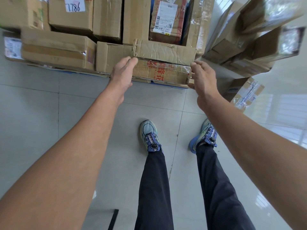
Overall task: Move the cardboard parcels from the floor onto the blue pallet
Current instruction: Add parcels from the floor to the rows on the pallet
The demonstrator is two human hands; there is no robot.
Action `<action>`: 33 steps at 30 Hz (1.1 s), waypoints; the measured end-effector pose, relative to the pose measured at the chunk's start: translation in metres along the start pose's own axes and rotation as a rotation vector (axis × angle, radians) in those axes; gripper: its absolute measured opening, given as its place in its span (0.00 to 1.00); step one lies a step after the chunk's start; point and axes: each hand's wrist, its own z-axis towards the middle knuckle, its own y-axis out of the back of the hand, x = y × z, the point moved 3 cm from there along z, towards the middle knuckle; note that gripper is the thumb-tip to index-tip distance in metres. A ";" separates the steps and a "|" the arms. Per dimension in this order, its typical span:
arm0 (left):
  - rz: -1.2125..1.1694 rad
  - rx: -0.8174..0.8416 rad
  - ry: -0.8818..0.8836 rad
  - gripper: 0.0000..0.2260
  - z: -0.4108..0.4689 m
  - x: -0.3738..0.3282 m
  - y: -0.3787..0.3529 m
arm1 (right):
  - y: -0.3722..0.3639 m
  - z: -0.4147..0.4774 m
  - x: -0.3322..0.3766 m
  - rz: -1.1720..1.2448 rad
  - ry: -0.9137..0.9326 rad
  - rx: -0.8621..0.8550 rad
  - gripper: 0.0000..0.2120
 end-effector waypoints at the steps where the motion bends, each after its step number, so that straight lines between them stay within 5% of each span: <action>1: 0.000 -0.002 -0.001 0.12 0.000 0.000 0.000 | 0.000 0.000 0.000 0.001 0.001 0.001 0.14; 9: 0.073 -0.033 -0.025 0.29 -0.005 -0.018 0.005 | 0.011 -0.007 0.011 0.004 -0.007 -0.027 0.14; 13: 0.076 -0.045 -0.045 0.27 -0.017 -0.045 0.002 | 0.029 -0.016 0.030 0.010 0.000 -0.068 0.17; 18: 0.060 -0.008 -0.108 0.16 -0.041 -0.088 -0.015 | 0.062 -0.029 0.057 0.054 0.021 -0.115 0.13; 23: 0.045 0.012 -0.177 0.04 -0.074 -0.123 -0.052 | 0.100 -0.037 0.070 0.103 0.014 -0.131 0.19; 33: 0.017 0.042 -0.101 0.15 -0.162 -0.137 -0.200 | 0.221 -0.044 0.084 0.109 0.011 -0.005 0.20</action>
